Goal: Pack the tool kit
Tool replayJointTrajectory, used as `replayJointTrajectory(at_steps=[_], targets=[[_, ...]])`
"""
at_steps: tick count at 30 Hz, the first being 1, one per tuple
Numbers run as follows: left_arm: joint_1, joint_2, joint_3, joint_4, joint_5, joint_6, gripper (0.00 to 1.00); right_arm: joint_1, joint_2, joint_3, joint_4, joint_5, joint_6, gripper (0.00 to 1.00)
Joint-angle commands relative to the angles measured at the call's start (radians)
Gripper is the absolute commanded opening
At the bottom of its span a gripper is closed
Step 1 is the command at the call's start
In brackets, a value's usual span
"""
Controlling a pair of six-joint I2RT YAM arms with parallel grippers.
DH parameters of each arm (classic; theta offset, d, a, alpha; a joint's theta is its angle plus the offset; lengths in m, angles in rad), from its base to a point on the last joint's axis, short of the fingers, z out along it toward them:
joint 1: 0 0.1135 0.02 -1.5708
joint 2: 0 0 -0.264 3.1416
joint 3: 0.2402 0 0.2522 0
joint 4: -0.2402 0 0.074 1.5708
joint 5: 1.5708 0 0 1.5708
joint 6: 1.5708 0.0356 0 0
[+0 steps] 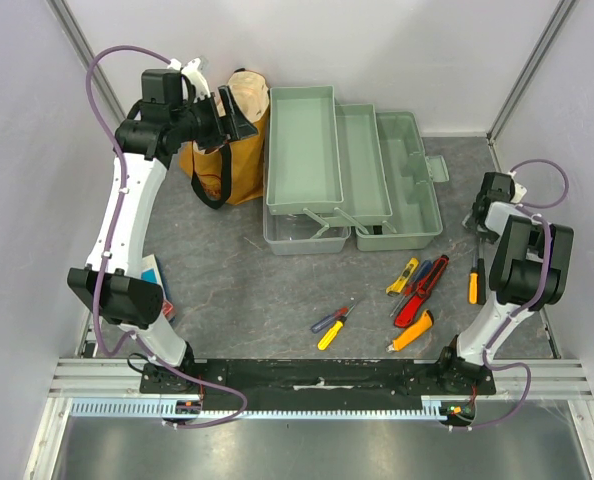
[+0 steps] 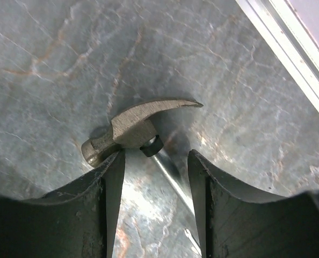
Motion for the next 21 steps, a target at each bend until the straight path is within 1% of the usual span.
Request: replayJointTrajectory(at_steps=[1,5,9,13,15,19,21], targets=[[0.005,0.010,0.041,-0.008,-0.019,0.029,0.80,-0.020,0.090,0.033,-0.003,-0.097,-0.018,0.57],[0.004,0.008,0.036,-0.008,-0.023,0.029,0.80,-0.028,0.116,0.050,0.021,-0.166,-0.013,0.57],[0.004,0.011,0.033,-0.008,-0.020,0.031,0.80,-0.028,0.115,0.068,0.021,-0.165,-0.009,0.58],[0.004,0.018,0.035,-0.010,-0.019,0.028,0.80,-0.028,0.067,0.062,-0.002,-0.135,-0.018,0.66],[0.005,0.022,0.035,-0.010,-0.014,0.029,0.80,-0.028,0.049,0.059,-0.026,-0.122,-0.021,0.69],[0.005,0.034,0.038,-0.008,-0.006,0.028,0.80,-0.028,0.042,0.033,-0.034,-0.135,-0.027,0.69],[0.005,0.040,0.043,-0.008,-0.002,0.025,0.80,-0.029,0.055,0.029,-0.029,-0.148,-0.032,0.67]])
